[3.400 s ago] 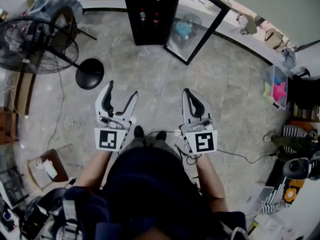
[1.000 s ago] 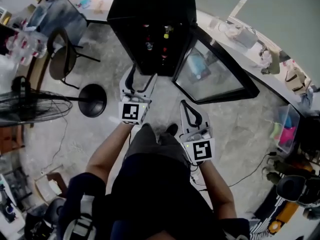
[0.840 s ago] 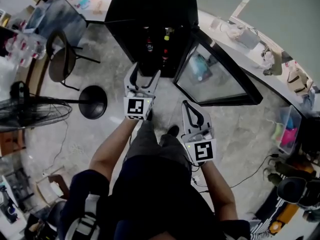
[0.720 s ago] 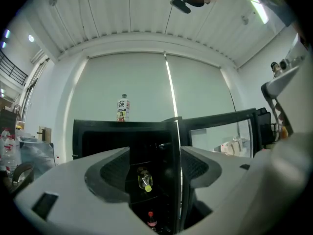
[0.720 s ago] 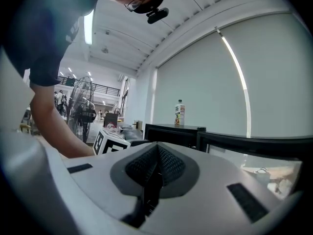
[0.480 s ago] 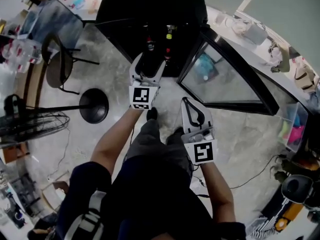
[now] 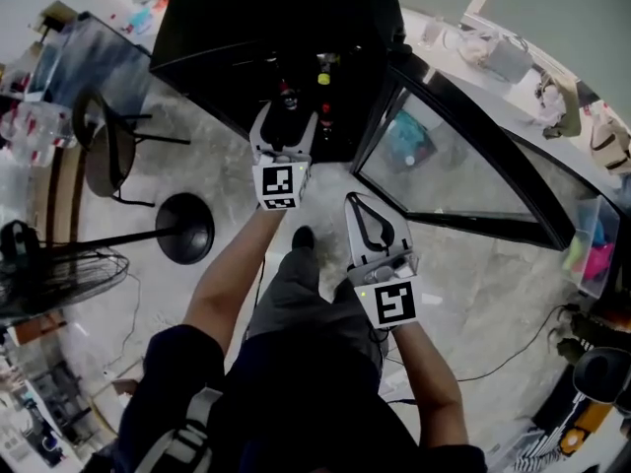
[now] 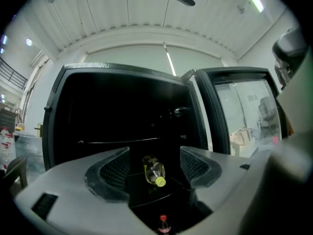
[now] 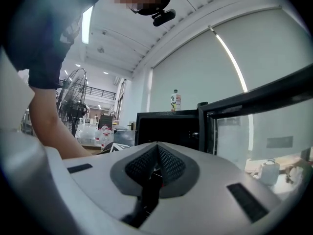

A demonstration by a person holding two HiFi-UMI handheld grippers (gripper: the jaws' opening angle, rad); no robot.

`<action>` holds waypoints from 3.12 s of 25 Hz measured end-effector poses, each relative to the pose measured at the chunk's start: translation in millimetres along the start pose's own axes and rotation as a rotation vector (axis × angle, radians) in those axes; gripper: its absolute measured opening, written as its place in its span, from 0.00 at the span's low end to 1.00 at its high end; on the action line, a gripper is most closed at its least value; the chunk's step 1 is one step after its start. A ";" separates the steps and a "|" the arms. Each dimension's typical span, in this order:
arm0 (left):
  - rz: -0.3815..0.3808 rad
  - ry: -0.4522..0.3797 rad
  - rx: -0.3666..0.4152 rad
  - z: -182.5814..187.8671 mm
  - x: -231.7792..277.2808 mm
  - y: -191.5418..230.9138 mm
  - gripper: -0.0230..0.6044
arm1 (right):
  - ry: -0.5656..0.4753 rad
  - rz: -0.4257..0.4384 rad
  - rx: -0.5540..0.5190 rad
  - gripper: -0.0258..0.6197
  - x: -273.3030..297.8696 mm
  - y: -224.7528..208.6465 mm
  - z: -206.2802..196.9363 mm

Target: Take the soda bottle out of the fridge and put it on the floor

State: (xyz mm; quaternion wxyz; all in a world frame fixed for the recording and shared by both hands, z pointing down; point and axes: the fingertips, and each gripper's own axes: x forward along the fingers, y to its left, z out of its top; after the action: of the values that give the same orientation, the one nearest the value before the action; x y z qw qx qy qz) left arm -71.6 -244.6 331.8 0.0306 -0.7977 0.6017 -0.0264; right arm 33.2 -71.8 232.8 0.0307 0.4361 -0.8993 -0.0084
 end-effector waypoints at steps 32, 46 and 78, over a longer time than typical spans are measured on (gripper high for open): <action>0.276 0.093 -0.018 -145.9 163.0 134.8 0.54 | -0.008 0.068 0.037 0.07 83.2 -19.4 -102.7; 0.225 0.111 -0.044 -143.1 200.0 153.5 0.56 | -0.013 0.079 0.072 0.07 97.6 -17.2 -115.8; 0.060 0.049 0.049 -120.3 122.9 97.1 0.54 | 0.048 0.093 0.075 0.07 78.9 -17.8 -137.4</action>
State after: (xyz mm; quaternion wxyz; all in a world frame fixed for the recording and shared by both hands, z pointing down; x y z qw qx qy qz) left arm -140.4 -391.5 444.6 0.0359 -0.7774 0.6251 -0.0597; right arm 6.9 -143.2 372.9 0.0362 0.3946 -0.9174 0.0373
